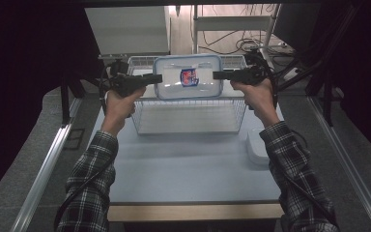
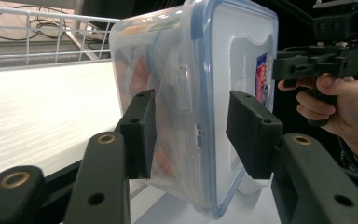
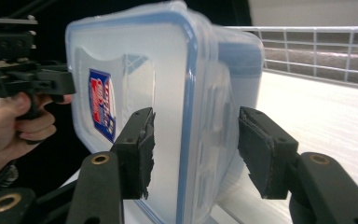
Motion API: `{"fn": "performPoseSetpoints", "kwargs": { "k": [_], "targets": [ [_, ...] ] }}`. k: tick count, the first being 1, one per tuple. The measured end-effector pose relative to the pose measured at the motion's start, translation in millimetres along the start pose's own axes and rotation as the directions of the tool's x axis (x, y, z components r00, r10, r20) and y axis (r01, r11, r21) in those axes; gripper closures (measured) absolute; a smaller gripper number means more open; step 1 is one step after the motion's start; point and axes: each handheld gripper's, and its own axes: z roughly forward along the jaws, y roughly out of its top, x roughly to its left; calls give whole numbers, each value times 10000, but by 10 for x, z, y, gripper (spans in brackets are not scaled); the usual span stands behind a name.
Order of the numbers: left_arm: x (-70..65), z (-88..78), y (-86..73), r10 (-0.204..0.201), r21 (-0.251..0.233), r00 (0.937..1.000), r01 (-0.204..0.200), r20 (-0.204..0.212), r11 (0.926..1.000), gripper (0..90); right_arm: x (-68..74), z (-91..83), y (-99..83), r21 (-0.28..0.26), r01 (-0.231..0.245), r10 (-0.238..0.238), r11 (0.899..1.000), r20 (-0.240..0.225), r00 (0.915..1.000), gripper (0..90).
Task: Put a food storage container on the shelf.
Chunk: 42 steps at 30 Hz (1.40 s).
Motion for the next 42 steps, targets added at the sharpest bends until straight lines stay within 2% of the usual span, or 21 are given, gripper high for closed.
{"fn": "performPoseSetpoints", "kwargs": {
  "k": [2,4,6,7,10,12,14,15,16,17,24,25,31,34,37,40,41,42],
  "targets": [
    [13,1,2,-9,6,10000,9,5,10000,530,-10,15,-12,45,-90,90,9999,85,9999,463],
    [26,1,9,-79,90,9999,80,-75,9999,527,-21,17,-25,151,-38,35,9999,153,9999,562],
    [53,-1,5,-246,-26,9995,246,-177,9997,505,-13,46,-42,468,207,-231,9987,514,9984,551],
    [73,-4,4,-321,-49,9994,321,-147,9995,499,-13,65,-50,591,174,-207,9981,567,9982,542],
    [107,-1,1,-533,-118,9986,533,-26,9985,499,-32,84,-60,569,13,-40,9984,467,9989,540],
    [115,7,24,-645,-133,9975,642,-271,9978,496,-53,94,-56,503,-209,190,9985,377,9991,539],
    [86,11,53,-390,2,9962,392,-777,9992,508,-55,95,-54,479,-305,288,9984,363,9989,544],
    [86,11,53,-390,2,9962,392,-777,9992,502,-55,95,-54,479,-305,288,9984,363,9989,544],
    [58,29,70,-167,184,9926,190,-1200,9997,495,-38,71,-49,212,-250,238,9995,543,9982,598],
    [52,46,74,-133,255,9910,168,-1329,9995,487,-30,67,-43,184,-212,202,9996,534,9984,604],
    [92,128,92,-339,191,9888,371,-1452,9991,509,76,69,-3,-2,247,-245,9997,1221,9922,618],
    [116,138,104,-465,152,9891,491,-1395,9987,511,84,69,-5,-15,282,-277,9996,1276,9914,620],
    [139,138,103,-553,94,9897,571,-1324,9983,521,95,67,-35,-228,313,-280,9992,1348,9905,624],
    [63,115,119,99,176,9853,-70,-1706,9998,515,108,50,-37,-307,449,-404,9985,1337,9902,628],
    [-21,51,123,328,-68,9921,-339,-1211,9994,439,127,9,-51,-542,537,-485,9971,934,9944,575],
    [-125,10,98,764,-85,9915,-778,-1053,9969,361,158,-37,-95,-594,882,-837,9943,740,9937,528],
    [-125,10,98,764,-85,9915,-778,-1053,9969,343,161,-44,-111,-619,970,-927,9934,695,9933,513],
    [-210,-6,50,1090,88,9896,-1086,-936,9940,321,170,-54,-139,-642,1036,-1001,9925,565,9934,489]
  ]
}}
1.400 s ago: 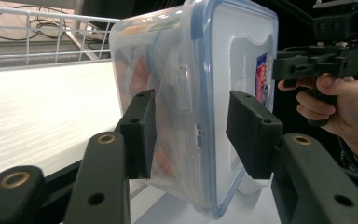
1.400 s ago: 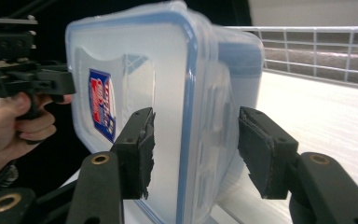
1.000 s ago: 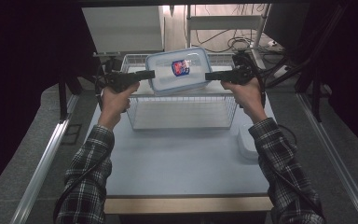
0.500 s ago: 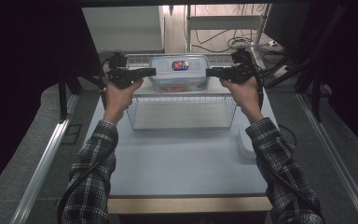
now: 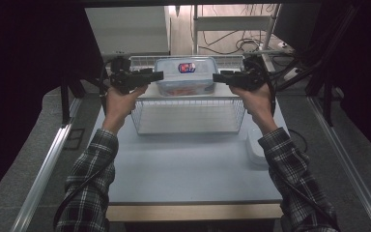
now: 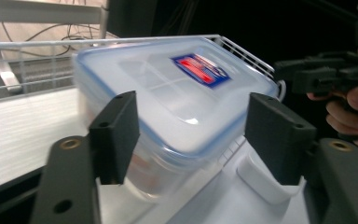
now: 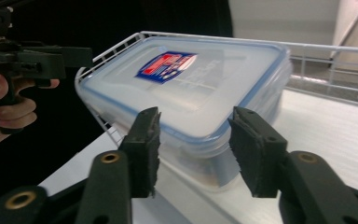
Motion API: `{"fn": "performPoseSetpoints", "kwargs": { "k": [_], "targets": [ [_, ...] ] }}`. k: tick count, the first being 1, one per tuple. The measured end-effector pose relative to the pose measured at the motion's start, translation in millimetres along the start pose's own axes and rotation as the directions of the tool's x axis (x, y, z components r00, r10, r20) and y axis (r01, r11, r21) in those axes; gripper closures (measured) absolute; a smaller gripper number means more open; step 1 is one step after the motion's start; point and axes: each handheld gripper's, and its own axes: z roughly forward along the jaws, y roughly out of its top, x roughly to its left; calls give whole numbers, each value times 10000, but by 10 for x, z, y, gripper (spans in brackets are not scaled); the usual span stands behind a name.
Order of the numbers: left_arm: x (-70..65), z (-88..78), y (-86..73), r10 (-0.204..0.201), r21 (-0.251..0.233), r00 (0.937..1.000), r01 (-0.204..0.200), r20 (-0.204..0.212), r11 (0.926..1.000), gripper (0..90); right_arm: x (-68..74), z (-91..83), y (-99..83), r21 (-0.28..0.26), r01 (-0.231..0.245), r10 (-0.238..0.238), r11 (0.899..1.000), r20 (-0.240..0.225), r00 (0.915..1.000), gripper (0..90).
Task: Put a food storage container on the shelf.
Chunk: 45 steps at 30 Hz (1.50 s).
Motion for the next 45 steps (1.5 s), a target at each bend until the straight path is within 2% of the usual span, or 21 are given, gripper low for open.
{"fn": "performPoseSetpoints", "kwargs": {
  "k": [6,9,10,11,13,15,20,24,29,31,33,36,38,41,43,45],
  "targets": [
    [-145,-55,-160,757,207,9971,-758,77,9969,221,66,-50,-133,35,554,-554,9985,24,9985,366],
    [-192,-88,-272,1106,272,9934,-1115,311,9934,185,104,-87,-191,116,831,-832,9965,100,9965,324],
    [-192,-88,-272,1106,272,9934,-1115,311,9934,170,104,-87,-191,116,831,-832,9965,100,9965,324],
    [-208,-110,-344,1329,325,9906,-1340,331,9904,156,135,-117,-236,166,1019,-1022,9947,168,9946,295],
    [-213,-121,-381,1395,374,9897,-1407,335,9893,138,157,-139,-272,148,1165,-1167,9931,203,9930,269],
    [-236,-156,-481,1618,549,9865,-1629,238,9851,133,181,-160,-316,122,1257,-1259,9920,167,9919,241],
    [-313,-209,-636,1830,595,9829,-1840,216,9811,91,247,-198,-441,186,1508,-1509,9884,37,9885,167],
    [-412,-238,-795,2158,692,9763,-2165,177,9738,72,312,-217,-544,210,1621,-1620,9865,-82,9868,121],
    [-500,-286,-966,2204,669,9754,-2203,64,9731,48,399,-260,-668,376,1963,-1957,9798,-204,9805,87],
    [-516,-301,-1030,2106,673,9774,-2115,199,9751,35,421,-276,-728,518,2057,-2051,9772,-170,9786,77],
    [-528,-310,-1098,2065,669,9780,-2081,307,9758,22,423,-292,-793,591,2157,-2156,9747,-80,9765,70],
    [-563,-326,-1188,2169,809,9760,-2177,185,9727,14,405,-308,-894,681,2170,-2171,9738,-58,9761,61],
    [-582,-335,-1245,2094,910,9776,-2106,227,9733,12,388,-323,-955,676,2142,-2143,9745,-55,9768,60],
    [-610,-322,-1336,2145,1216,9755,-2190,493,9681,13,364,-347,-1043,720,2073,-2073,9756,-69,9783,60],
    [-631,-313,-1398,2321,1290,9717,-2358,431,9632,14,356,-359,-1103,780,2077,-2076,9751,-92,9782,60],
    [-639,-305,-1454,2286,1370,9724,-2328,459,9628,17,352,-369,-1167,806,2120,-2116,9739,-137,9773,60]
  ]
}}
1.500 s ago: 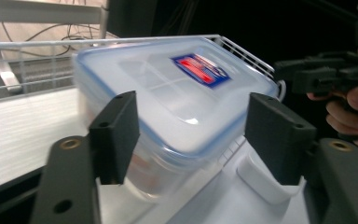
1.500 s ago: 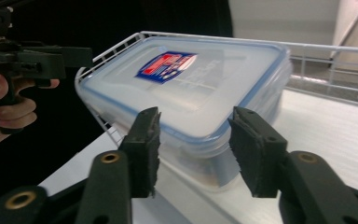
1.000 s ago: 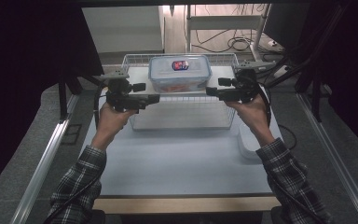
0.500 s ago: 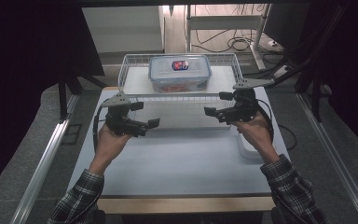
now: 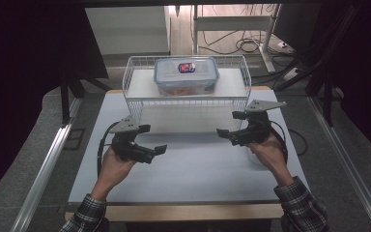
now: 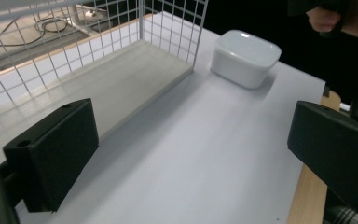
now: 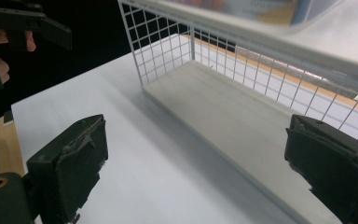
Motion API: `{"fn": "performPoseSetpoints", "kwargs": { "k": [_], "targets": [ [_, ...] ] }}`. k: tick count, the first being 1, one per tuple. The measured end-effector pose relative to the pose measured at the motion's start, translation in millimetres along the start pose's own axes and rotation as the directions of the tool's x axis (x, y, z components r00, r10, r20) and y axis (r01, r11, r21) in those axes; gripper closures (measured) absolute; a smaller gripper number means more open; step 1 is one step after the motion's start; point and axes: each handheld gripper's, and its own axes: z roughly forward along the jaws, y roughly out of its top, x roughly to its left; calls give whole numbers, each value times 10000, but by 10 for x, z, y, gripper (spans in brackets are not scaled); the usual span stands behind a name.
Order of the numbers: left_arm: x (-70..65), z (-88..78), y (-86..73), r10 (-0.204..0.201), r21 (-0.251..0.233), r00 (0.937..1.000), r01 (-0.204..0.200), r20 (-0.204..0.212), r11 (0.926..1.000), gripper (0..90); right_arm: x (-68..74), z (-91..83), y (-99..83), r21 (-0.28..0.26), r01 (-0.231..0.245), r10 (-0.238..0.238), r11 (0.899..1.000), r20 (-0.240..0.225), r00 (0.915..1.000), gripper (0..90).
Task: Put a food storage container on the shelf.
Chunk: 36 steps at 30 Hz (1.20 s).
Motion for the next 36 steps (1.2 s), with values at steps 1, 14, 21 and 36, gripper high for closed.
{"fn": "performPoseSetpoints", "kwargs": {
  "k": [1,14,21,36],
  "targets": [
    [-11,7,-29,-9,-25,10000,9,21,10000,17,5,-3,-34,4,23,-23,10000,-14,10000,60],
    [-139,107,-491,95,312,9997,-89,-206,9995,26,43,-109,-413,22,-555,555,9985,176,9983,49],
    [-169,106,-637,163,272,9989,-151,-442,9995,29,153,-104,-602,383,-306,293,9988,327,9990,43],
    [-325,91,-1005,402,830,9893,-287,-1401,9961,41,358,-91,-988,627,-188,161,9979,422,9990,52]
  ]
}}
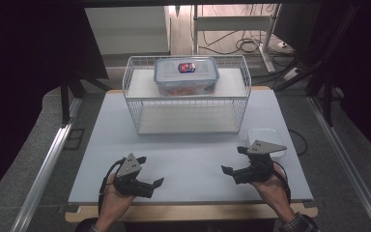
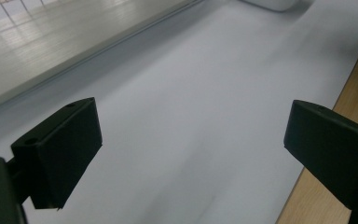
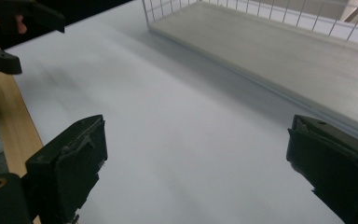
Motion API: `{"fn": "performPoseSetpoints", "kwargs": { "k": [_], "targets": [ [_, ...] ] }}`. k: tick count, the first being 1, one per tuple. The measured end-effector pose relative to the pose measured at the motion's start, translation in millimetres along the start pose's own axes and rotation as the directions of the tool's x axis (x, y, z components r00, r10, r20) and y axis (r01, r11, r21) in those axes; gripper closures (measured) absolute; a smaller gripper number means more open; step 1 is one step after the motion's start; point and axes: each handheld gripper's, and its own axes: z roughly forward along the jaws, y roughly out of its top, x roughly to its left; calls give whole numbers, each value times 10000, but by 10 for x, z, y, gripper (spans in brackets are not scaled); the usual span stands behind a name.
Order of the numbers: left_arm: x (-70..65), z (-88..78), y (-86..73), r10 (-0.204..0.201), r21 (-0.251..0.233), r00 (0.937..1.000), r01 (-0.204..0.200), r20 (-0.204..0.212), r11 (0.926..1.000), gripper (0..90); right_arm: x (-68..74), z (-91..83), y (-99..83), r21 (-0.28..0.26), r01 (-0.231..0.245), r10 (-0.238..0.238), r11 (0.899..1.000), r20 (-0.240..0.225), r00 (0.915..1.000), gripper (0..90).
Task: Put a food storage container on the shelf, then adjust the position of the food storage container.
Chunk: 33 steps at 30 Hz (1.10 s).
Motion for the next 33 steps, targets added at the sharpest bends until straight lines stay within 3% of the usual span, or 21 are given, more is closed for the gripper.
{"fn": "performPoseSetpoints", "kwargs": {
  "k": [10,18,22,24,27,29,30,31,32,33],
  "targets": [
    [27,34,-179,-661,275,9977,658,116,9975,47,72,84,-202,615,194,-188,9979,-92,9998,52],
    [42,35,-195,-708,133,9975,708,-41,9974,57,71,121,-217,886,165,-175,9959,100,9998,23],
    [75,53,-212,-952,113,9954,950,133,9954,45,56,92,-178,619,-64,60,9981,68,10000,20],
    [69,60,-213,-806,144,9967,806,22,9966,44,47,81,-160,731,-119,109,9973,142,9998,28],
    [59,63,-208,-717,162,9974,717,-4,9973,41,19,62,-150,823,-247,218,9963,359,9991,76],
    [50,63,-204,-544,64,9985,544,5,9985,39,-65,-6,-117,742,-685,637,9949,652,9958,220],
    [50,63,-204,-544,64,9985,544,5,9985,39,-65,-6,-117,742,-685,637,9949,652,9958,220],
    [47,62,-204,-417,68,9991,417,-81,9991,38,-136,-79,-85,588,-949,893,9937,926,9917,333],
    [47,62,-204,-417,68,9991,417,-81,9991,37,-136,-79,-85,588,-949,893,9937,926,9917,333],
    [48,63,-206,-365,54,9992,366,-136,9993,36,-196,-144,-60,422,-1020,968,9939,1114,9891,449]
  ]
}}
